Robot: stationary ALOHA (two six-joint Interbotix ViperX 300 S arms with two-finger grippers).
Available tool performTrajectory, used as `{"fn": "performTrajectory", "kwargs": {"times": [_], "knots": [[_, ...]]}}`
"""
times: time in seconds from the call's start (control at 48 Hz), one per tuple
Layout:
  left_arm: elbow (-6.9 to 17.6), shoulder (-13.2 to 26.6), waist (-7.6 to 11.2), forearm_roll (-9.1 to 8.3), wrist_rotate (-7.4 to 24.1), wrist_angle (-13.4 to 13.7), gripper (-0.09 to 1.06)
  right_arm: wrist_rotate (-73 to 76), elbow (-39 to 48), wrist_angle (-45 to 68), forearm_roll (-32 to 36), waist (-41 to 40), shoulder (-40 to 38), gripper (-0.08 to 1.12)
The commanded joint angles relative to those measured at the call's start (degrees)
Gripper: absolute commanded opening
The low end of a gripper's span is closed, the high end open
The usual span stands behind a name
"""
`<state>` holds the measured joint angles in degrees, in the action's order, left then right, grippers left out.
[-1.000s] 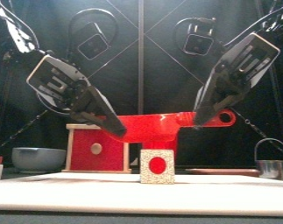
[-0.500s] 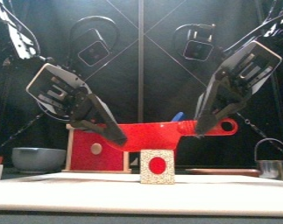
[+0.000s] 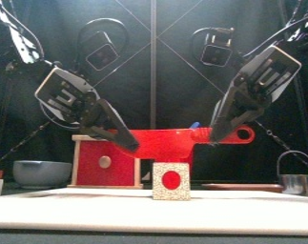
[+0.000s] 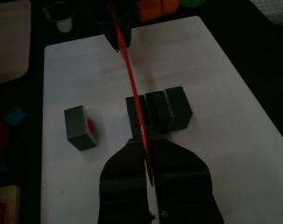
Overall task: Cut the sushi into 4 pieces with the knife
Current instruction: Cut the sushi into 4 pieces
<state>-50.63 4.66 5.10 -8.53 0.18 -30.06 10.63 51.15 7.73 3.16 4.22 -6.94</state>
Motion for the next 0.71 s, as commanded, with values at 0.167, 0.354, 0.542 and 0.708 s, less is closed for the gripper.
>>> {"fn": "performTrajectory", "kwargs": {"times": [0.167, 0.354, 0.542, 0.708], "knots": [[1.5, 0.7, 0.18, -0.09, 0.3, -2.0, 0.22, 0.0, -0.4, 1.8, -1.4, -0.7, 0.2, 0.12], [1.4, 0.9, 0.97, 0.09, 0.2, -2.0, 0.22, 0.0, -0.3, 3.0, -2.6, 0.2, 1.0, 0.12], [1.4, 1.7, 1.23, 0.70, 0.0, -2.0, 0.22, 0.0, -0.3, 3.5, -3.1, 0.3, 2.5, 0.12], [1.6, 2.5, 1.41, 1.41, 0.0, -2.0, 0.22, 0.0, -0.3, 3.6, -3.5, 0.3, 3.8, 0.12]]}}
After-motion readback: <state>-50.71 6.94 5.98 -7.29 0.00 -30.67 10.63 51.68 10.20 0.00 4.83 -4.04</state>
